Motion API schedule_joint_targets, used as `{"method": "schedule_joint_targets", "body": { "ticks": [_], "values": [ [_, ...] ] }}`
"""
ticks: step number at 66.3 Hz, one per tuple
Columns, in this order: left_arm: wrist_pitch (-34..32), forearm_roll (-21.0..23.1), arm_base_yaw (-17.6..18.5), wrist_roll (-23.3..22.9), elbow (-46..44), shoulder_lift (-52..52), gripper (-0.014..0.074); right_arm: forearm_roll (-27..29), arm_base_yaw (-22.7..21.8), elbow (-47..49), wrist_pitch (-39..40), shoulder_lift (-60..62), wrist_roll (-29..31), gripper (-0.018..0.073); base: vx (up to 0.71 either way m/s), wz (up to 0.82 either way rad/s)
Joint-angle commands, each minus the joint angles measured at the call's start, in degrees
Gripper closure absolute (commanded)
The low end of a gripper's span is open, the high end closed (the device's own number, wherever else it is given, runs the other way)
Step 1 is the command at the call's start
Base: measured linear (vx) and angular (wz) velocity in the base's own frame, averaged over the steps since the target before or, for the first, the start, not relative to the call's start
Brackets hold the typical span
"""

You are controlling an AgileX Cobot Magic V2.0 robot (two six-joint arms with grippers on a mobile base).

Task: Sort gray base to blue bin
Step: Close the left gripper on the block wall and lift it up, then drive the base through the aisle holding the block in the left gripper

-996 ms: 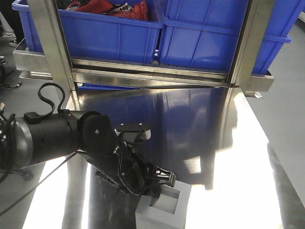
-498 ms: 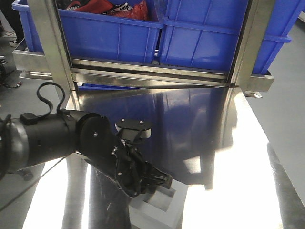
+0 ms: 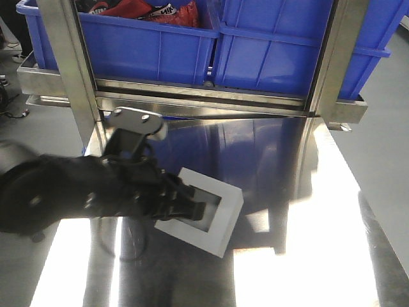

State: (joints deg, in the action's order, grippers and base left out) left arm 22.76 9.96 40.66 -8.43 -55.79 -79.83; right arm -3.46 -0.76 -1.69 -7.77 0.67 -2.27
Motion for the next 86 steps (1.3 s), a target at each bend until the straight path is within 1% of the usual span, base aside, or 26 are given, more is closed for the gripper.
{"method": "schedule_joint_targets", "body": {
  "ticks": [1, 8, 14, 22, 30, 39, 51, 86],
  "values": [
    [-12.39, -0.7, 0.16, -0.49, 4.69, 7.68, 0.0602, -0.32, -0.23, -0.88, 4.5, 0.74, 0.37, 0.0568, 0.0, 0.0],
    [-21.21, -0.72, 0.16, -0.49, 11.23, 13.9, 0.0602, -0.32, -0.23, -0.88, 4.5, 0.74, 0.37, 0.0568, 0.0, 0.0],
    [-26.51, -0.77, 0.16, 0.24, 16.09, 18.67, 0.0602, -0.32, -0.23, -0.88, 4.5, 0.74, 0.37, 0.0568, 0.0, 0.0],
    [-31.4, -0.77, 0.16, 3.65, 22.04, 24.84, 0.0602, -0.32, -0.23, -0.88, 4.5, 0.74, 0.37, 0.0568, 0.0, 0.0],
    [-37.08, -0.77, 0.16, 4.84, 28.08, 30.74, 0.0602, -0.32, -0.23, -0.88, 4.5, 0.74, 0.37, 0.0568, 0.0, 0.0],
    [-41.88, -0.77, 0.16, 4.84, 34.07, 35.48, 0.0602, -0.32, -0.23, -0.88, 4.5, 0.74, 0.37, 0.0568, 0.0, 0.0],
    [-47.61, -0.77, 0.16, 4.84, 38.06, 38.08, 0.0602, -0.32, -0.23, -0.88, 4.5, 0.74, 0.37, 0.0568, 0.0, 0.0],
    [-47.81, -0.72, 0.16, 5.0, 38.09, 37.88, 0.0602, -0.32, -0.23, -0.88, 4.5, 0.67, 0.37, 0.0568, 0.0, 0.0]
  ]
}}
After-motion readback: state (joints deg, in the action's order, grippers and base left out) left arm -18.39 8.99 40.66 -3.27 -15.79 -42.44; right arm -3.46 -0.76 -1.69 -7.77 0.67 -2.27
